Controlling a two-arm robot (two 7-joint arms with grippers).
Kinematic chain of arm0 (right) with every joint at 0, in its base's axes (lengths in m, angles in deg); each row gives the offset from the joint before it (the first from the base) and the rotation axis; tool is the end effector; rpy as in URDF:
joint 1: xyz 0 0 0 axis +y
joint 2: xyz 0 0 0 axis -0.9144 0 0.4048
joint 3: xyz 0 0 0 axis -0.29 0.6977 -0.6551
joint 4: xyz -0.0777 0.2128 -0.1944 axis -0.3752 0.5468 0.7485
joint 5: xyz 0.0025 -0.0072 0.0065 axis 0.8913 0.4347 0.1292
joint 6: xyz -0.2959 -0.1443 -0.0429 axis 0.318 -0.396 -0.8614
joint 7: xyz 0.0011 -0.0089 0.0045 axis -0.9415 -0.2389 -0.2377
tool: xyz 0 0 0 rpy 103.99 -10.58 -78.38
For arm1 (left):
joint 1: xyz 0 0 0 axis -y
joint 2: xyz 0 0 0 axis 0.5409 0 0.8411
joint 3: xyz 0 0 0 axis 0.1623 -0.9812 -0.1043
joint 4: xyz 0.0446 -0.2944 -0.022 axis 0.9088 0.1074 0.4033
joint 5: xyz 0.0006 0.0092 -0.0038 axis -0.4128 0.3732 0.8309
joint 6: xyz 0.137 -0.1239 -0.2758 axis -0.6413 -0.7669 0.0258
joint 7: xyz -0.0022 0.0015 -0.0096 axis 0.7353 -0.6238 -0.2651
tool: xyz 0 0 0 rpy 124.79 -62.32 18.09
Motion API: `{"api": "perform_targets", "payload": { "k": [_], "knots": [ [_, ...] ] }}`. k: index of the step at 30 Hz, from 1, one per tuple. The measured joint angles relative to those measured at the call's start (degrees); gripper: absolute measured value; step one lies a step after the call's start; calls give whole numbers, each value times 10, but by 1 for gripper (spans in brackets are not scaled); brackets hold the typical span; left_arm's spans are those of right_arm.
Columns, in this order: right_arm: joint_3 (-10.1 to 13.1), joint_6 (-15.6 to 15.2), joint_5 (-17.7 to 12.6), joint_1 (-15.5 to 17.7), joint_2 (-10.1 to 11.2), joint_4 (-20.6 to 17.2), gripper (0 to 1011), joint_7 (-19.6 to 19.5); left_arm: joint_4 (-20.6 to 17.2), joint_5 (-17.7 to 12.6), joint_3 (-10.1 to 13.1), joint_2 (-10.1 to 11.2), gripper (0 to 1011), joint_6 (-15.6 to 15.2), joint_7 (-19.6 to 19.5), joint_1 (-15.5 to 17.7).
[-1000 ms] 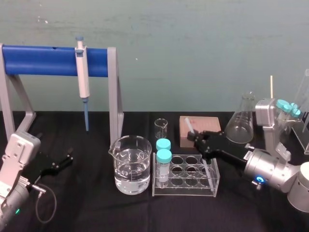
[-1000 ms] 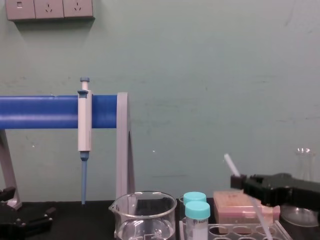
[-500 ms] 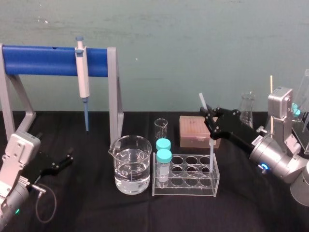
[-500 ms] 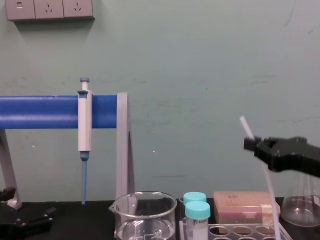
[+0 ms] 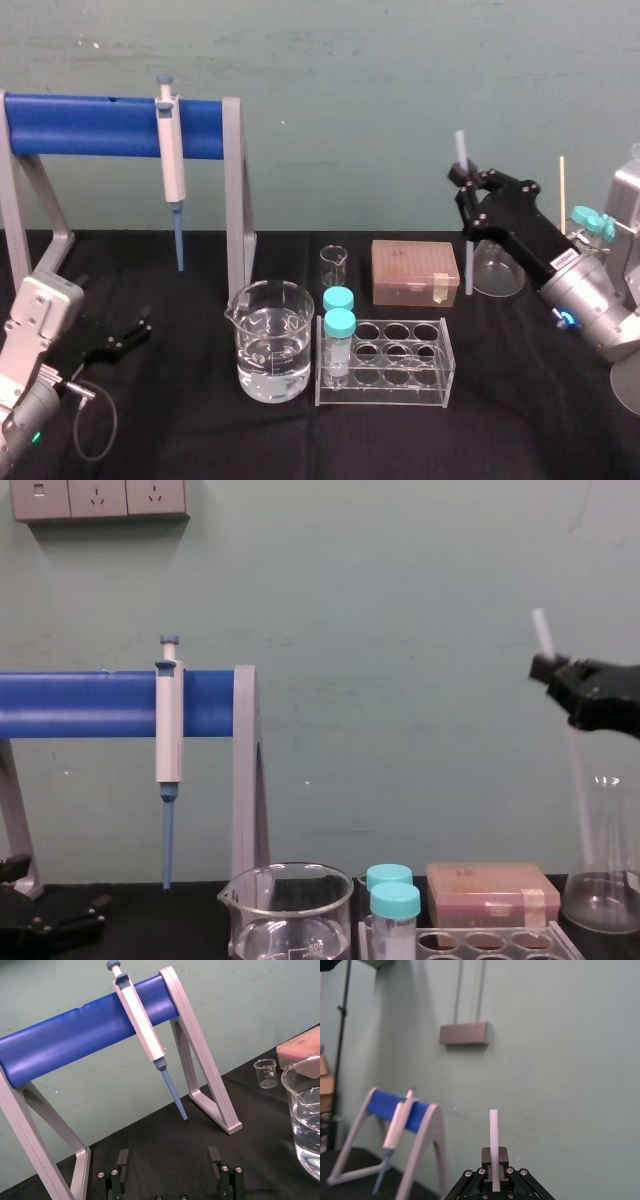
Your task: Pick up the stirring rod with one hand, then place it down.
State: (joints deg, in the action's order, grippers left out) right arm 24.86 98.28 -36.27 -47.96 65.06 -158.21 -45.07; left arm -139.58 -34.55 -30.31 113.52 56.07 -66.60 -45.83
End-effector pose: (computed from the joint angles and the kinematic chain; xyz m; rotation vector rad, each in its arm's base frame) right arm 0.4626 -0.0684 -0.2553 0.2221 -0.3253 -0.9497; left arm 0.3813 0.0813 -0.3135 0.3043 -0.2849 1.2480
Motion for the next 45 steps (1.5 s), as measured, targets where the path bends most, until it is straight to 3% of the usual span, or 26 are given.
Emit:
{"api": "perform_targets", "payload": {
  "k": [7, 13, 25, 45],
  "knots": [
    [26, 57, 29, 25, -13, -8, 67, -35, 0, 0, 0, 0, 1000, 0, 0, 0],
    [38, 85, 42, 46, -24, -9, 67, -45, 0, 0, 0, 0, 1000, 0, 0, 0],
    [46, 89, 56, 58, -34, 2, 67, -36, 0, 0, 0, 0, 1000, 0, 0, 0],
    [44, 89, 55, 58, -33, 3, 67, -35, 0, 0, 0, 0, 1000, 0, 0, 0]
  ]
}}
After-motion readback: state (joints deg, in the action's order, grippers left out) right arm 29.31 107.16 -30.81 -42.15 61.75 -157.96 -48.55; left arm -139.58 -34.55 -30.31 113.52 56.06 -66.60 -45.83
